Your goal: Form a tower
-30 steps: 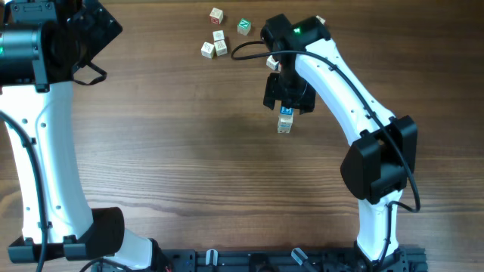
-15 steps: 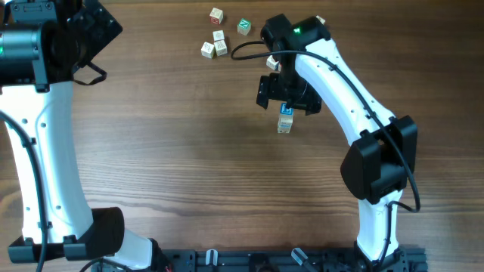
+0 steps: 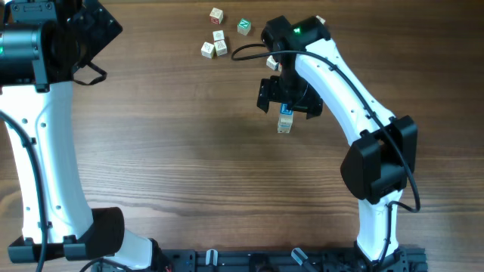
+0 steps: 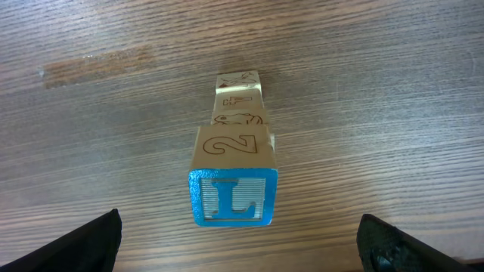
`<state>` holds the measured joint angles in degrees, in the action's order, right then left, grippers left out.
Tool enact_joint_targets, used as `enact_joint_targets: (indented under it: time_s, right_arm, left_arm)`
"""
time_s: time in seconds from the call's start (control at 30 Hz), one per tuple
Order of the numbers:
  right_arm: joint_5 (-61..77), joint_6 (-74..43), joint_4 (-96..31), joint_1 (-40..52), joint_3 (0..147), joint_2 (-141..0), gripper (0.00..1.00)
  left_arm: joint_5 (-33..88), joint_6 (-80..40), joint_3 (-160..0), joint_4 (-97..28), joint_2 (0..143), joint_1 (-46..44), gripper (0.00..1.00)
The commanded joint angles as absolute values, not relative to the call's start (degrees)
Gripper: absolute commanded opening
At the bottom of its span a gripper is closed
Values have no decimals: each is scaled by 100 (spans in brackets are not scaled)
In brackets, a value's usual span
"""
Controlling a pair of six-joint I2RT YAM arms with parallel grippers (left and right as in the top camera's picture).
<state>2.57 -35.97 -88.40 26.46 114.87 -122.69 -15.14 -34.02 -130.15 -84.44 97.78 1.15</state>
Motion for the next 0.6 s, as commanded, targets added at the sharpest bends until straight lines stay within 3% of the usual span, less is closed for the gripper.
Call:
enact_joint_targets:
  time_s: [0.0, 0.57]
  right_arm:
    - [307, -3601, -8864, 2628, 11461, -12254, 100]
    - [242, -3461, -8892, 2628, 11463, -12245, 100]
  left_arm:
    - [-1610, -3481, -13072, -8431, 9675, 141, 100]
    - [-1610, -3481, -13072, -8431, 9675, 141, 100]
